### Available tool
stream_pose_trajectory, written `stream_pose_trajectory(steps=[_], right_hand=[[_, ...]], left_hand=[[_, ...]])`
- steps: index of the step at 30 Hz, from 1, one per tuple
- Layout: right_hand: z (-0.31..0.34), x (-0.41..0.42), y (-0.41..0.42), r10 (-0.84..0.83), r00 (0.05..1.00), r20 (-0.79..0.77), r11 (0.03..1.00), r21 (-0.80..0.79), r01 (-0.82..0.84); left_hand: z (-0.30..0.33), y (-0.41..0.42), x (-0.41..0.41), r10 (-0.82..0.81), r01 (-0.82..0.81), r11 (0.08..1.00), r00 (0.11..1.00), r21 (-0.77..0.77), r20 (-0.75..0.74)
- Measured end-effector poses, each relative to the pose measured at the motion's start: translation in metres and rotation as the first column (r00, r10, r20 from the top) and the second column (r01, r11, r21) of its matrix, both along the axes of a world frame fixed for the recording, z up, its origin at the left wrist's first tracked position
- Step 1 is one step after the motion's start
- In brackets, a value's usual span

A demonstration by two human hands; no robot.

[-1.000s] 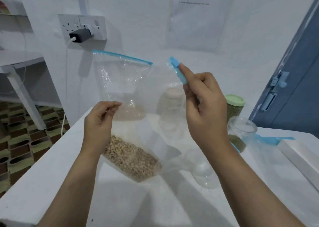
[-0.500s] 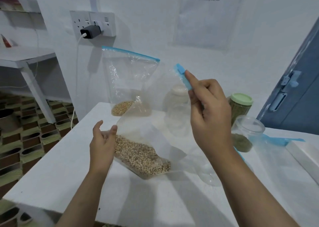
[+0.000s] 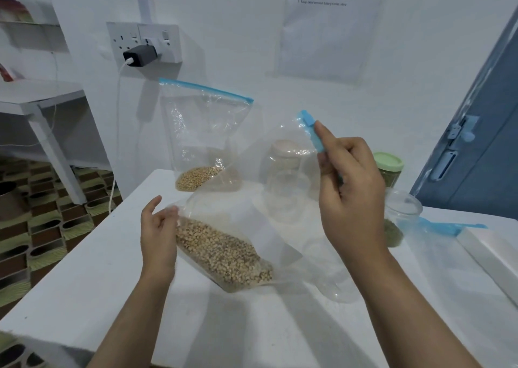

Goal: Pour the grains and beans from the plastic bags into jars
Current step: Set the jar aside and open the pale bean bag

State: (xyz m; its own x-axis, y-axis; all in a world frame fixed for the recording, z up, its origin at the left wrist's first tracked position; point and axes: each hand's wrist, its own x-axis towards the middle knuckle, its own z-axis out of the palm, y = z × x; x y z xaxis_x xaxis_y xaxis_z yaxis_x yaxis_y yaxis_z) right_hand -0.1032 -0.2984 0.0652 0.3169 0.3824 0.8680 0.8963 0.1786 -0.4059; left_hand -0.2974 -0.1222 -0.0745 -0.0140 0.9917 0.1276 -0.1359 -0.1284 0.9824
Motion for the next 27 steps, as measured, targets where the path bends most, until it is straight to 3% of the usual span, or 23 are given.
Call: stream_pose_trajectory(steps=[8, 15, 27], right_hand=[[-0.006, 0.006, -0.007, -0.010, 0.999, -0.034, 1.000, -0.006, 0.010], [-0.017, 0.012, -0.011, 0.022, 0.999, -0.040, 0.999, -0.028, -0.023], [-0.007, 0.009, -0.013, -0.044, 0.996, -0.080, 0.999, 0.026, 0.047]], left_hand=[[0.001, -0.009, 0.006, 0.107, -0.111, 0.989, 0.993, 0.100, 0.042], [-0.001, -0.015, 0.009, -0.003, 0.000, 0.998, 0.999, 0.062, 0.052], [0.027, -0.004, 0.026, 0.038, -0.048, 0.991, 0.996, 0.123, 0.083]])
